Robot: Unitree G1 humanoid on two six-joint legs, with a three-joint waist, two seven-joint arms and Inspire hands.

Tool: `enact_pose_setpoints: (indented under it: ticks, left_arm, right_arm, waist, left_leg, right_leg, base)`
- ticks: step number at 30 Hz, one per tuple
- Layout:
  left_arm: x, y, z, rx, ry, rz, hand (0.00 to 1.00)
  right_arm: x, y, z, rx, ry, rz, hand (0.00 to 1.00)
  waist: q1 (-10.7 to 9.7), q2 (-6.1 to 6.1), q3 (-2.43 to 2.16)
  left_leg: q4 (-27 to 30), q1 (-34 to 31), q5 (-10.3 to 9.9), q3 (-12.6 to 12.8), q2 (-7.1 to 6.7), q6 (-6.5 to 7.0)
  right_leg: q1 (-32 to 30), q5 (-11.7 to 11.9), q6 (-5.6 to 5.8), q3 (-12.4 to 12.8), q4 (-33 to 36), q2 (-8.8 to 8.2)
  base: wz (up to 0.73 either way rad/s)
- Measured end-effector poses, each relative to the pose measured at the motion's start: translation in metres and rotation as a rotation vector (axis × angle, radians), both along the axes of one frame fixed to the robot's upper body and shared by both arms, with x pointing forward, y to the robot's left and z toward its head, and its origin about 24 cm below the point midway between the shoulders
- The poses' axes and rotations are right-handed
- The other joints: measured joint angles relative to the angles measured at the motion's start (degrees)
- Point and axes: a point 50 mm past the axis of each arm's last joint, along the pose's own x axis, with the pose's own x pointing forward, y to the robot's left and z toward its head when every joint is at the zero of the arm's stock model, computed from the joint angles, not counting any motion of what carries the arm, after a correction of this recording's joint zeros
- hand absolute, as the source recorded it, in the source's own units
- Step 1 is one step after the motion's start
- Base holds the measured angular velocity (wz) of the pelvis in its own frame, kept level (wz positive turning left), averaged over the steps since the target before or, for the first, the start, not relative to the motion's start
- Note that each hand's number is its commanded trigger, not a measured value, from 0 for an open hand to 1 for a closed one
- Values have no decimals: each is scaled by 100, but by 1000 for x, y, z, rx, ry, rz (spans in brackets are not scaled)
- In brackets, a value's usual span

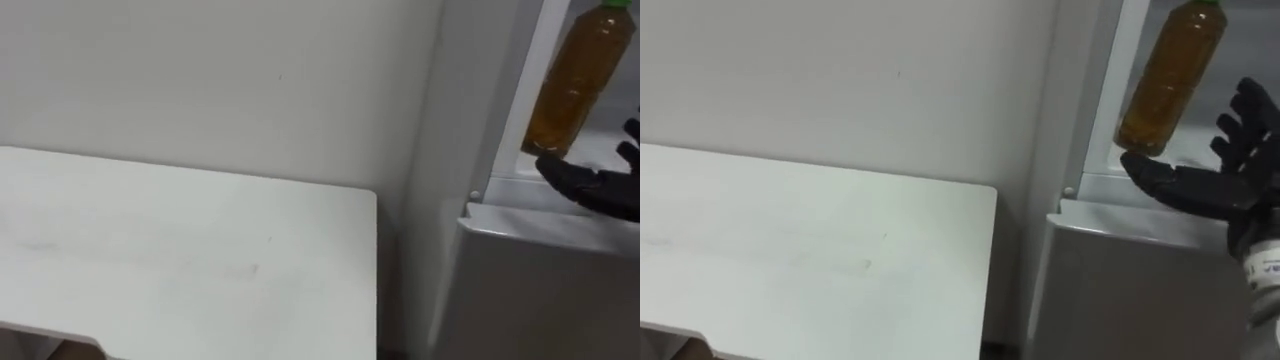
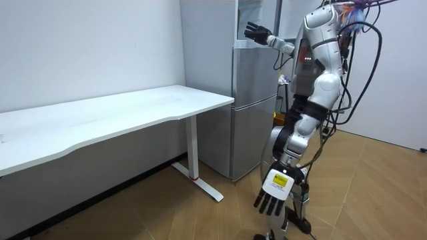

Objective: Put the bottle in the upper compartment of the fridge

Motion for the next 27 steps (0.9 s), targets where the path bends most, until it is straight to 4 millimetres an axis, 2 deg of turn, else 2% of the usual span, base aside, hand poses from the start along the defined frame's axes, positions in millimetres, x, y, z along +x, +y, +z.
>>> enact_pose_setpoints:
  ticks: [5,7,8,12,14,15,21,25,26,27]
  left_arm:
    - [4,-11,-4,-20,-28,11,0]
    - [5,-14,-5,-25,-36,9,0]
    - [6,-14,-5,-27,-38,7,0]
    - [5,-18,-7,-32,-39,-3,0]
    - [0,-19,-8,-37,-22,2,0]
    - [-1,-20,-9,-41,-15,1,0]
    - [0,-20,-10,-43,-23,-6,0]
    - [0,-25,-12,-58,-11,-38,0]
    - [-1,-27,-13,-64,-2,-48,0]
    - [1,-28,-13,-68,-1,-64,0]
  right_arm:
    - [-20,6,-4,106,-108,8,0]
    - [-29,6,-10,112,-115,7,0]
    - [-35,4,-15,112,-101,-8,0]
    - [-49,-2,-33,95,-32,-60,0]
    - [-53,-3,-40,108,-16,-76,0]
    - [-55,-4,-42,114,-14,-82,0]
    - [-64,-4,-50,98,-11,-111,0]
    - [-82,-2,-73,75,52,-204,0]
    - [-85,-1,-81,77,81,-225,0]
    - [-88,1,-91,80,120,-234,0]
  waist:
    - [-136,63,-3]
    - [-234,111,17]
    - [-252,103,-6]
    - [-279,222,-7]
    - [-348,274,-22]
    - [-359,305,-13]
    - [-418,238,-15]
    - [-366,231,-11]
    - [-369,232,-26]
    - [-391,257,-14]
  left_leg:
    - [3,77,-3,48,8,-3]
    - [4,65,-13,55,16,-6]
    - [1,71,-24,83,25,-6]
    - [-15,185,-56,299,61,-1]
    - [-56,244,-57,392,71,-1]
    - [-86,270,-56,451,75,-1]
    - [-68,209,-55,550,75,4]
    - [-41,185,-92,617,90,10]
    - [-44,180,-98,620,89,11]
    - [-46,192,-105,623,87,9]
  right_leg:
    - [54,-1,2,3,-50,7]
    - [44,0,0,3,-58,16]
    - [33,0,0,22,-44,19]
    - [-7,4,-7,234,33,28]
    - [-30,4,-7,323,65,32]
    - [-75,3,-5,389,113,31]
    - [-199,0,-10,478,104,23]
    - [-234,0,-8,582,97,47]
    - [-242,0,-7,591,96,47]
    - [-236,0,-6,599,95,47]
  base:
    - [-3]
    - [0]
    - [-15]
    - [-27]
    - [-28]
    - [-28]
    - [-10]
    - [-8]
    - [-5]
    - [0]
